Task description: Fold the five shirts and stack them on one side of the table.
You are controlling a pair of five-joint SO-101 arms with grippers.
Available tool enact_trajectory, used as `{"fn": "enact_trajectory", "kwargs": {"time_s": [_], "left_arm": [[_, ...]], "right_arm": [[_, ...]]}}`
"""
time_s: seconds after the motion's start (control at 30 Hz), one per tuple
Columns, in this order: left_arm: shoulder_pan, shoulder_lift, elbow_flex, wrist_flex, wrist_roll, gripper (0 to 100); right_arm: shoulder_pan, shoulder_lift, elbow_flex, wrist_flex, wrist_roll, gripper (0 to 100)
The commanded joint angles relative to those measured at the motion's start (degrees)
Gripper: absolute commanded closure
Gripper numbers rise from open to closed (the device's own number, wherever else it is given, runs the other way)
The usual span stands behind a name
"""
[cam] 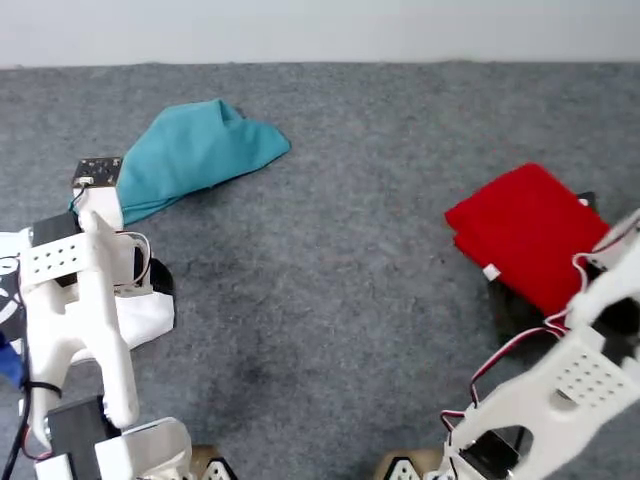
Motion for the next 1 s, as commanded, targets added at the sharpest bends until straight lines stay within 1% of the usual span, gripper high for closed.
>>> {"fn": "enact_trajectory", "kwargs": {"time_s": [0.0, 0.2, 0.3, 0.5, 0.63, 0.73, 0.8, 0.87, 0.97], "left_arm": [[-0.09, -1.41, -0.31, 0.0, -0.53, 76], [-0.09, -1.41, -0.31, 0.0, -0.53, 76], [0.0, -1.41, -0.31, 0.0, -0.53, 76], [3.25, -1.41, -0.22, 0.09, -0.53, 76], [3.52, -1.49, 0.92, -0.18, -0.62, 76], [3.52, -1.76, 1.1, -0.18, -0.7, 76], [3.52, -1.85, 1.1, -0.18, -0.7, 76], [3.52, -1.85, 1.1, -0.18, -0.7, 76], [3.52, -1.85, 1.1, -0.26, -0.7, 76]], "right_arm": [[1.1, -3.91, 2.37, 2.07, -0.62, 99.0], [1.01, -3.74, 7.3, 1.1, -0.62, 99.0], [-0.48, -3.74, 11.25, -0.4, -0.62, 99.0], [-3.82, -3.65, 17.76, -5.32, -0.62, 99.0], [-3.38, -3.56, 19.52, -8.75, -0.7, 99.0], [-3.74, -3.21, 19.16, -9.19, 0.26, 99.0], [-3.82, -3.3, 19.16, -7.78, 4.84, 99.0], [-3.82, -3.65, 18.73, -4.35, 9.67, 98.9], [-3.82, -5.14, 15.03, 2.07, 14.51, 98.9]]}}
